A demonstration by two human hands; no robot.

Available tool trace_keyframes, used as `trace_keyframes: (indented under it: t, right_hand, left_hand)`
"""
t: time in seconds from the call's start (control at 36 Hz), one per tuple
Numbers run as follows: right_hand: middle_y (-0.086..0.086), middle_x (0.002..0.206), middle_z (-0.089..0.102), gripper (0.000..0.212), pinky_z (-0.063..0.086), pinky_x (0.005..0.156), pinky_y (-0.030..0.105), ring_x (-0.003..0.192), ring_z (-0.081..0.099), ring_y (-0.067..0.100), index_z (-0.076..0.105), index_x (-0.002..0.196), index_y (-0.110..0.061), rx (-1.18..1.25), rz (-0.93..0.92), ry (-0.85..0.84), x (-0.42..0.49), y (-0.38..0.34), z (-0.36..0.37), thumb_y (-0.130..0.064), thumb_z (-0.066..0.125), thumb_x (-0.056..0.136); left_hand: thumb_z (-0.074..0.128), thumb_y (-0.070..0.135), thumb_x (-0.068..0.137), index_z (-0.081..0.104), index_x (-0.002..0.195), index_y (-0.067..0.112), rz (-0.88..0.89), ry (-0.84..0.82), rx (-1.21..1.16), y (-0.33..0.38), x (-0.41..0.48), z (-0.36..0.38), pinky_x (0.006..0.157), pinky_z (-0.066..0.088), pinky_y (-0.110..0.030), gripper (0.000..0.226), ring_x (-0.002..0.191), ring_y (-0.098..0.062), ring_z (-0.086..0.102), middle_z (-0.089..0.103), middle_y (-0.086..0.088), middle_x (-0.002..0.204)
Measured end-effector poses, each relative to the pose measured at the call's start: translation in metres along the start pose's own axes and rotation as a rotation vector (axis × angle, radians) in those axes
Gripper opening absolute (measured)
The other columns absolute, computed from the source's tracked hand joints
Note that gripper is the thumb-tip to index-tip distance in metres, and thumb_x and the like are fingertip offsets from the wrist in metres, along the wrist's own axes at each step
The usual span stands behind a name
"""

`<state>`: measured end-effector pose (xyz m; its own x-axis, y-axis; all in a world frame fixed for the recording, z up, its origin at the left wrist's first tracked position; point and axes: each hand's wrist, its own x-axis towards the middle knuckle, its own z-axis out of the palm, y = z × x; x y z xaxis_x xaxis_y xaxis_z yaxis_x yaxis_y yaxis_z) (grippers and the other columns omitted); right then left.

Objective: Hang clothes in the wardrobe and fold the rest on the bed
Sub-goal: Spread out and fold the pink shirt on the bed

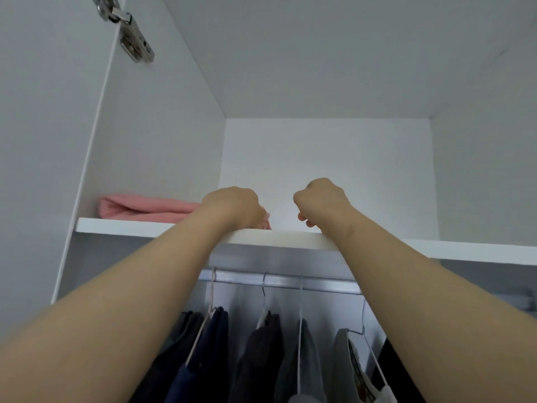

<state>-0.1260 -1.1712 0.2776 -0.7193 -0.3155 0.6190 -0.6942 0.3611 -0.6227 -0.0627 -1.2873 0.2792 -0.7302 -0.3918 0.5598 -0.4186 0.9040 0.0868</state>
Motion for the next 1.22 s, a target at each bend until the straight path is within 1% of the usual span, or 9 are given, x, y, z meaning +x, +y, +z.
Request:
trace_keyframes:
  t: [0.14, 0.25, 0.31, 0.39, 0.5, 0.58, 0.81, 0.94, 1.22]
  right_hand:
    - [0.001, 0.081, 0.052, 0.01, 0.029, 0.053, 0.025, 0.068, 0.047, 0.021, 0.05, 0.084, -0.013, -0.306, -0.132, 0.161, -0.03, 0.01, -0.014, -0.016, 0.041, 0.087]
    - [-0.002, 0.105, 0.061, 0.03, 0.034, 0.078, 0.031, 0.097, 0.052, 0.024, 0.049, 0.119, -0.021, -0.369, -0.206, 0.248, -0.06, 0.027, -0.019, -0.019, 0.042, 0.09]
    - [-0.006, 0.105, 0.059, 0.034, 0.034, 0.088, 0.032, 0.107, 0.048, 0.021, 0.049, 0.121, -0.023, -0.237, -0.234, 0.329, -0.083, 0.037, -0.021, -0.016, 0.045, 0.088]
    - [-0.016, 0.097, 0.054, 0.032, 0.037, 0.096, 0.035, 0.109, 0.045, 0.014, 0.052, 0.113, -0.029, -0.059, -0.217, 0.441, -0.126, 0.055, -0.027, -0.013, 0.048, 0.085]
    - [-0.02, 0.091, 0.06, 0.026, 0.04, 0.083, 0.023, 0.1, 0.053, 0.009, 0.051, 0.094, -0.037, 0.046, -0.084, 0.522, -0.191, 0.089, -0.04, -0.012, 0.053, 0.086]
    - [-0.016, 0.086, 0.064, 0.027, 0.042, 0.077, 0.014, 0.09, 0.057, 0.003, 0.054, 0.084, -0.035, 0.042, 0.088, 0.617, -0.25, 0.125, -0.055, -0.008, 0.055, 0.086]
    - [-0.01, 0.079, 0.067, 0.018, 0.039, 0.054, 0.007, 0.066, 0.055, 0.004, 0.059, 0.086, -0.027, 0.006, 0.589, 0.965, -0.429, 0.164, -0.119, -0.009, 0.058, 0.086]
    - [0.002, 0.078, 0.064, 0.018, 0.039, 0.054, 0.013, 0.066, 0.052, 0.012, 0.06, 0.081, -0.02, -0.051, 0.713, 1.204, -0.517, 0.154, -0.161, -0.003, 0.059, 0.084]
    - [0.0, 0.079, 0.067, 0.015, 0.042, 0.064, 0.021, 0.071, 0.058, 0.012, 0.06, 0.084, -0.02, -0.011, 0.914, 1.415, -0.656, 0.15, -0.241, -0.006, 0.054, 0.087]
  left_hand:
    - [0.041, 0.022, 0.094, 0.063, 0.104, 0.021, 0.081, 0.187, -0.274, -0.012, -0.025, 0.006, 0.076, 0.035, -0.029, 0.025, 0.096, -0.023, 0.05, 0.061, -0.003, 0.117]
    - [0.041, 0.014, 0.093, 0.062, 0.099, 0.027, 0.224, 0.435, -0.709, 0.002, -0.049, 0.021, 0.086, 0.043, -0.029, 0.027, 0.101, -0.018, 0.058, 0.065, 0.003, 0.108]
    - [0.043, 0.01, 0.092, 0.059, 0.088, 0.034, 0.317, 0.456, -1.068, 0.017, -0.07, 0.027, 0.091, 0.048, -0.036, 0.029, 0.095, -0.015, 0.063, 0.065, 0.007, 0.095]
    - [0.051, 0.009, 0.09, 0.059, 0.083, 0.035, 0.446, 0.414, -1.356, 0.042, -0.106, 0.038, 0.088, 0.05, -0.03, 0.029, 0.088, -0.009, 0.066, 0.065, 0.011, 0.088]
    - [0.055, 0.018, 0.081, 0.063, 0.079, 0.034, 0.514, 0.19, -1.636, 0.078, -0.149, 0.07, 0.081, 0.051, -0.024, 0.017, 0.078, -0.005, 0.068, 0.069, 0.013, 0.078]
    - [0.059, 0.006, 0.085, 0.064, 0.077, 0.027, 0.479, -0.078, -1.802, 0.117, -0.185, 0.103, 0.076, 0.052, -0.023, 0.023, 0.069, -0.006, 0.068, 0.069, 0.007, 0.072]
    - [0.048, -0.001, 0.093, 0.062, 0.076, 0.017, 0.324, -0.802, -1.986, 0.225, -0.319, 0.154, 0.063, 0.051, -0.017, 0.028, 0.057, -0.004, 0.065, 0.066, -0.001, 0.069]
    - [0.047, 0.0, 0.093, 0.06, 0.077, 0.016, 0.391, -1.13, -1.933, 0.277, -0.404, 0.144, 0.066, 0.047, -0.024, 0.026, 0.053, -0.002, 0.062, 0.063, -0.001, 0.069]
    - [0.048, 0.012, 0.095, 0.063, 0.079, 0.013, 0.672, -1.645, -1.75, 0.359, -0.554, 0.103, 0.068, 0.052, -0.029, 0.022, 0.065, -0.013, 0.068, 0.068, 0.003, 0.07]
